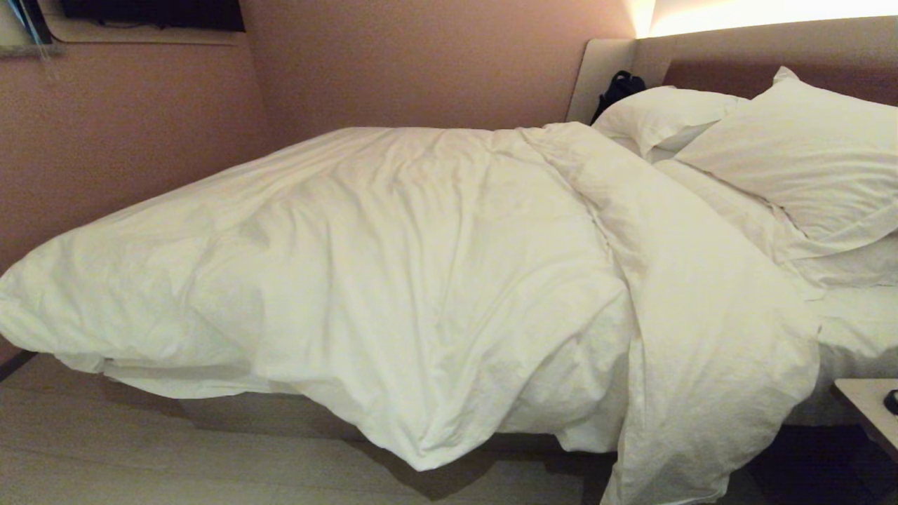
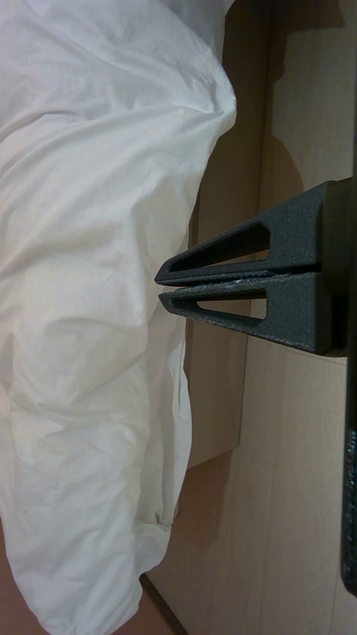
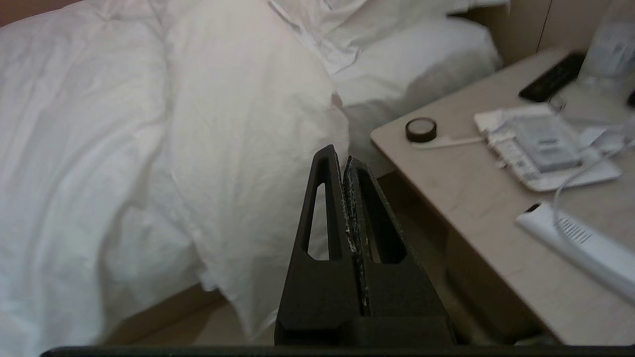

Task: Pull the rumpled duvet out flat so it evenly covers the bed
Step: Flatten the corners of the folded blanket

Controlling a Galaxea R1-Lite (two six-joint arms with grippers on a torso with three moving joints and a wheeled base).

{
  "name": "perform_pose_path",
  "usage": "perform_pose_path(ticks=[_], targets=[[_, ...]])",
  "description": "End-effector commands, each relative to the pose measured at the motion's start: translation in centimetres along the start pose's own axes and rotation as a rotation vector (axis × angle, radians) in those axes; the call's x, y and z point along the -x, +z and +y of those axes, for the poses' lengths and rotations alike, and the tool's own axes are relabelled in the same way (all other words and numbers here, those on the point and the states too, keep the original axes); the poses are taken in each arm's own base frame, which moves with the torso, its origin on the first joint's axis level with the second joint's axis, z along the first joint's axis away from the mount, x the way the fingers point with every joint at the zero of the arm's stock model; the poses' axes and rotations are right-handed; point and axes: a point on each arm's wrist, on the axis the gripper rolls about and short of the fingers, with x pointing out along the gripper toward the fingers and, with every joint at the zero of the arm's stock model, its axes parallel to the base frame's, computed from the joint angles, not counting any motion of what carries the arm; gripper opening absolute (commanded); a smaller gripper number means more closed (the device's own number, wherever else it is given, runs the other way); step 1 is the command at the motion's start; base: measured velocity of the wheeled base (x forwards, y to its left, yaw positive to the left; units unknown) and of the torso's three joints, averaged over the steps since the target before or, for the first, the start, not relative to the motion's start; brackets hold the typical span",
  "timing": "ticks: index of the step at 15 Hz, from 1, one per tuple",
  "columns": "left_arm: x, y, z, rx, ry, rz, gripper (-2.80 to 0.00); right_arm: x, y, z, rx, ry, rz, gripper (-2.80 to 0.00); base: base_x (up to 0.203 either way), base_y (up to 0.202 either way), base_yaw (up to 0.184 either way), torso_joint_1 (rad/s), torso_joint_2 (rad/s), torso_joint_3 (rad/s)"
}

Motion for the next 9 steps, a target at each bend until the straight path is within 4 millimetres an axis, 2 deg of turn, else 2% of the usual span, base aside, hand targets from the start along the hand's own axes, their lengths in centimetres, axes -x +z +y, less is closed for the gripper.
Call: perform_pose_path(ticks=[1, 3, 7, 9], targets=[[0.0, 0.0, 0.0, -0.001, 0.001, 0.0, -2.8, 1.3, -0.9, -0.8, 0.066, 0.045, -0.101, -2.8, 0.0, 0.0, 0.0, 0.0, 0.0, 0.0], [0.0, 0.0, 0.0, 0.0, 0.001, -0.001, -2.8, 2.0, -1.7, -1.1, 0.068, 0.115, -0.142, -2.8, 0.0, 0.0, 0.0, 0.0, 0.0, 0.0], [0.0, 0.0, 0.0, 0.0, 0.001, -0.001, -2.8, 2.8, -4.7, -1.9, 0.105, 0.224, -0.171, -2.8, 0.0, 0.0, 0.0, 0.0, 0.0, 0.0], [0.0, 0.0, 0.0, 0.0, 0.001, -0.001, -2.8, 2.3, -5.7, -1.8, 0.135, 0.241, -0.152, -2.8, 0.0, 0.0, 0.0, 0.0, 0.0, 0.0]])
